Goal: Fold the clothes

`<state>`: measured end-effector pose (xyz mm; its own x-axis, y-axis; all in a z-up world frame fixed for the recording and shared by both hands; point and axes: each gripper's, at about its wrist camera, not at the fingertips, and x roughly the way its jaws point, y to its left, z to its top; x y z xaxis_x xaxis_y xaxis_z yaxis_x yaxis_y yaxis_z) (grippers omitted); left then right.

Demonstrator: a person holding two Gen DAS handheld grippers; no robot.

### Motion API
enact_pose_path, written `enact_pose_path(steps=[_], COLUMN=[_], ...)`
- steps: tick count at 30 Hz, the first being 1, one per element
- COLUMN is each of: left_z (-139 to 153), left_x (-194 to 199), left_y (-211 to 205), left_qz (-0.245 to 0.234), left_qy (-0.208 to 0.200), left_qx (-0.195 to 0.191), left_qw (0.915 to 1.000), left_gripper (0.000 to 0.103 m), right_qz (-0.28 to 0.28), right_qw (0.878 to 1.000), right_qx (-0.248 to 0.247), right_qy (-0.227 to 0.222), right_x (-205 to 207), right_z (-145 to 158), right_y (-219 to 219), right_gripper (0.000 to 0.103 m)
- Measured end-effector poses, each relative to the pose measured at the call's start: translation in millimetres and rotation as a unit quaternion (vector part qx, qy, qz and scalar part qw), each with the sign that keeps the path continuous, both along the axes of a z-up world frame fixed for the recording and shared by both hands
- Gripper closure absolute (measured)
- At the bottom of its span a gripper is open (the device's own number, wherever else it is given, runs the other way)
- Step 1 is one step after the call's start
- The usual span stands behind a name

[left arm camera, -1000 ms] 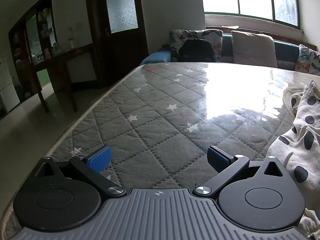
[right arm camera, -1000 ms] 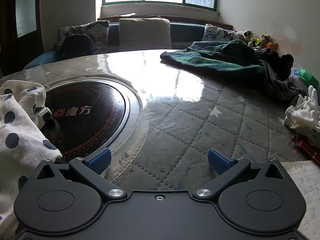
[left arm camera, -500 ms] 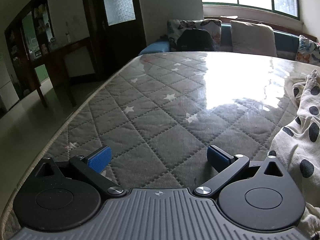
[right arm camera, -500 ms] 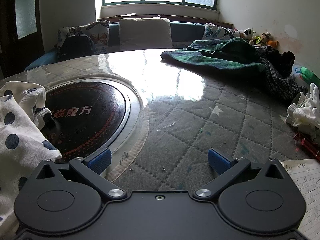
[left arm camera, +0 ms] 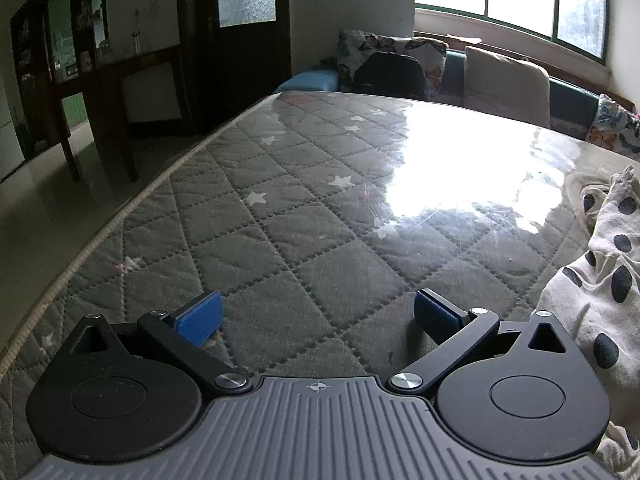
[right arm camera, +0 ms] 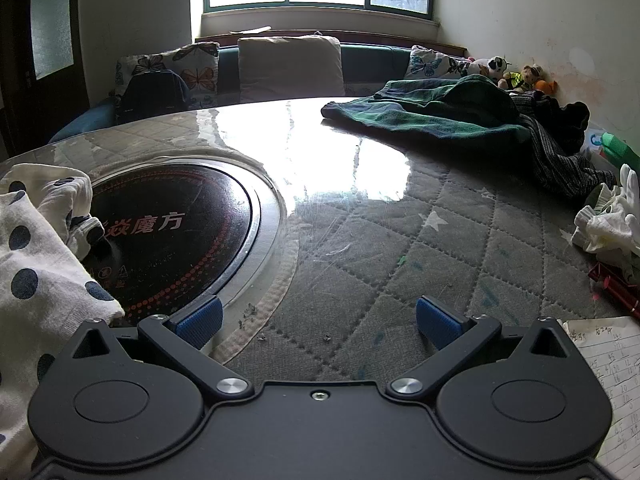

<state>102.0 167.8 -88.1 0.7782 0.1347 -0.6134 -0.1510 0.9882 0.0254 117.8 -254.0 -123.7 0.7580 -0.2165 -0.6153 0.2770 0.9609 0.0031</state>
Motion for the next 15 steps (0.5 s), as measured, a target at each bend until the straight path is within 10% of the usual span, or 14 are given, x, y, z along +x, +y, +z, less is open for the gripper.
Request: enact_pose_path(steps=[15], left_z=[-15.4], left_x=[8.1], left_y=[80.7], left_qz=[-0.001], left_qy=[0.000], left_qx=[-0.006], left_qw=[1.0000], left_gripper=[0.000], right_qz=[-0.003], right_qw=[1.000], right_qx=[0.000], right_qy=[0.000], right_x=[2.5], right_z=[-3.5], right_y=[-0.1], right_gripper=[0.000])
